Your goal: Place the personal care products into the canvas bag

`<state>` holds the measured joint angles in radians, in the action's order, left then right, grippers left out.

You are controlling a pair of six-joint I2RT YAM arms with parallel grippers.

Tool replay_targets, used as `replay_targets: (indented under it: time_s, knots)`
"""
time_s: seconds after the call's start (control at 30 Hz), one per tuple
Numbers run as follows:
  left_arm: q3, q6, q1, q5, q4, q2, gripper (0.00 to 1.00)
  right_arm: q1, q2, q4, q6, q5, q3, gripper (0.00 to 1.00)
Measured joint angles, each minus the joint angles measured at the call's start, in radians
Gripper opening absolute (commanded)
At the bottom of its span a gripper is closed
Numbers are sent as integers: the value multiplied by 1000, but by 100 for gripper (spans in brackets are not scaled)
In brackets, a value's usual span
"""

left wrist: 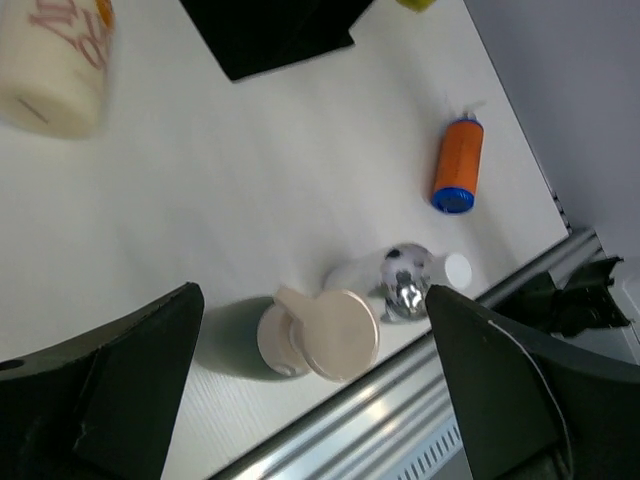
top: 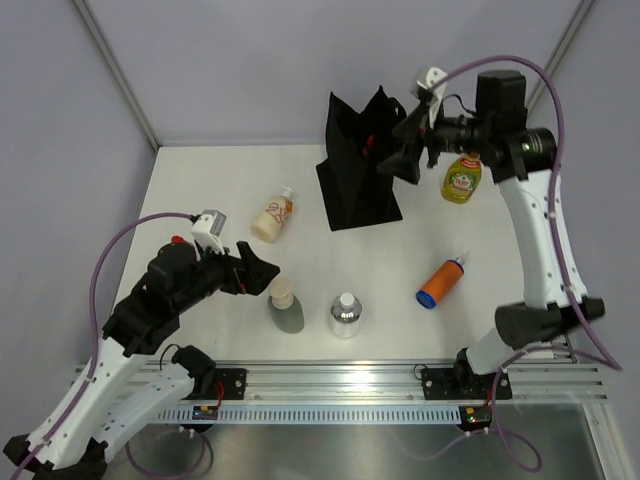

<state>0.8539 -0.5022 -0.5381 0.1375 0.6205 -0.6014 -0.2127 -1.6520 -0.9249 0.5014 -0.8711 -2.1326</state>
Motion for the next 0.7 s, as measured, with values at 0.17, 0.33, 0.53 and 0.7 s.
replay_targets:
  time_s: [0.17,0.33,0.53,0.7]
  knots:
    - [-28,-109,-218,-183,74,52,99,-3,349,5,63,-86,413,99]
    - [-18,-273,-565,-491,149,-32,99,11,507,47,51,-92,725,100]
    - [98,-628,-931,-907,364,-369,99,55,536,132,-9,-94,925,99]
    - [41,-921,-980,-1086,489,-549,99,93,599,187,-43,-127,964,100]
